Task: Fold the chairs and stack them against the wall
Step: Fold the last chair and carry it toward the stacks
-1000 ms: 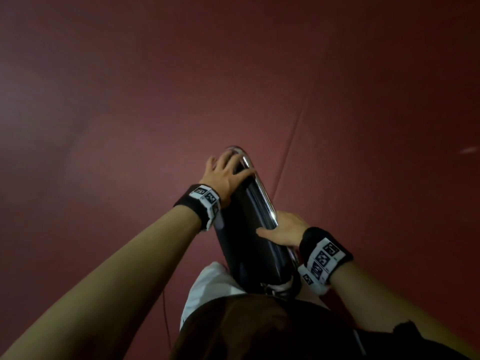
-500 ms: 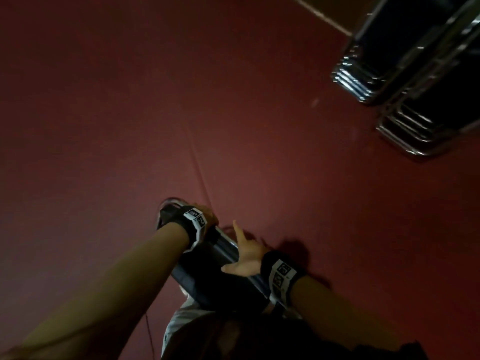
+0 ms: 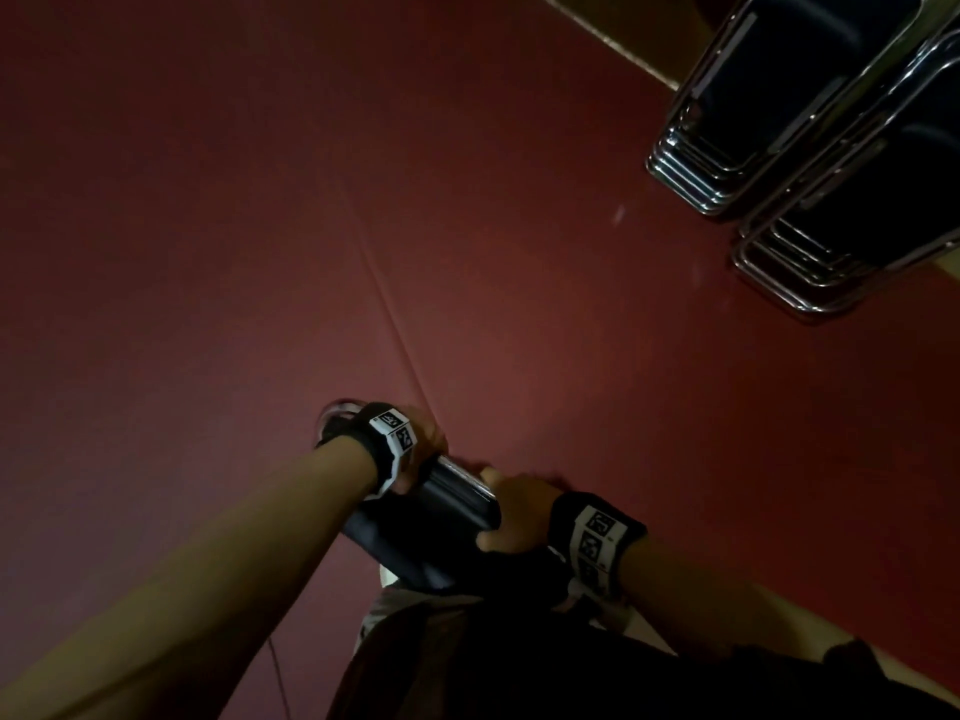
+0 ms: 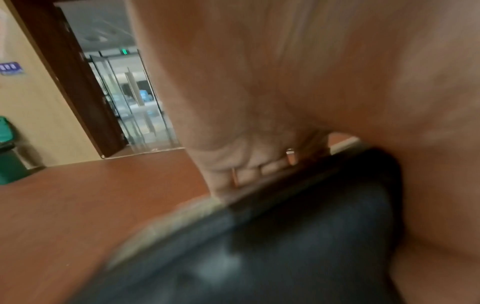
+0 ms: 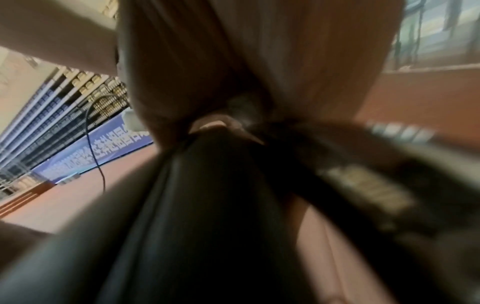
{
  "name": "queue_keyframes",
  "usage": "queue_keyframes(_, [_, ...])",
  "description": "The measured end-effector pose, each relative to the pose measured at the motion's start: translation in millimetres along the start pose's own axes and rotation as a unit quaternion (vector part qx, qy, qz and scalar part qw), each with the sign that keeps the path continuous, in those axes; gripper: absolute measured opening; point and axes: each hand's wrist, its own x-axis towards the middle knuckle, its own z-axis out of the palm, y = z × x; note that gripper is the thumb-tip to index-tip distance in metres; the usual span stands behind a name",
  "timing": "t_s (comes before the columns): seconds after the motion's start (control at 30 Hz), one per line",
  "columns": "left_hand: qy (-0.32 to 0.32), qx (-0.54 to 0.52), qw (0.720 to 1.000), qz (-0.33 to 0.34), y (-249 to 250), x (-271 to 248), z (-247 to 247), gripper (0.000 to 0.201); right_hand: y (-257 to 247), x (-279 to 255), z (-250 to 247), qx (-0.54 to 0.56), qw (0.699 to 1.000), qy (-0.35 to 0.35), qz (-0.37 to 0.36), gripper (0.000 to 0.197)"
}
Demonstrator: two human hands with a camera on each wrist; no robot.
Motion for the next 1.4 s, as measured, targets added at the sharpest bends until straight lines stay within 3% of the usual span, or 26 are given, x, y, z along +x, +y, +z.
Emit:
queue_keyframes(0.1, [0.061, 0.038, 0.997, 0.002, 1.7, -38.3, -42.1, 0.036, 8.3, -1.7, -19.9, -0.018, 0.997, 0.074, -0.026, 0.073])
queue_keyframes(0.17, [0.078, 0.05, 0.996, -0.003, 1.5, -43.3, -67.7, 0.037, 16.2, 1.5, -37.7, -0.015, 0.991, 0.124, -0.042, 0.067])
queue_keyframes(0.47, [0.118, 0.009, 0.991, -0.065, 22.4, -3.5, -207.4, 0.053, 112.4, 15.8, -183.3, -0.063, 0.986, 0.111, -0.108, 0.063])
queue_keyframes(0.57, [0.132, -0.006, 0.988, -0.075, 39.8, 20.5, -250.5, 0.053, 153.5, 11.5, -227.1, -0.101, 0.98, 0.131, -0.107, 0.071])
queue_keyframes(0.7, [0.148, -0.03, 0.985, -0.078, 54.5, 53.8, -292.8, 0.061, 197.5, 8.7, -270.2, -0.128, 0.977, 0.139, -0.098, 0.067])
queue_keyframes(1.07, [0.169, 0.019, 0.985, 0.008, 57.5, 160.3, -452.3, 0.06, 309.1, 24.7, -377.4, -0.069, 0.982, 0.17, -0.042, 0.059])
queue_keyframes(1.17, [0.148, 0.05, 0.987, 0.03, 46.7, 193.7, -507.6, 0.055, 336.5, 37.7, -422.3, -0.043, 0.986, 0.162, -0.017, 0.055])
queue_keyframes(1.33, [0.108, 0.092, 0.987, 0.07, -2.8, 274.3, -641.9, 0.05, 376.1, 74.9, -535.7, 0.022, 0.986, 0.165, 0.032, 0.052])
queue_keyframes(1.4, [0.086, 0.104, 0.985, 0.111, -11.5, 297.0, -679.5, 0.048, 386.7, 81.3, -560.9, 0.036, 0.983, 0.175, 0.034, 0.052])
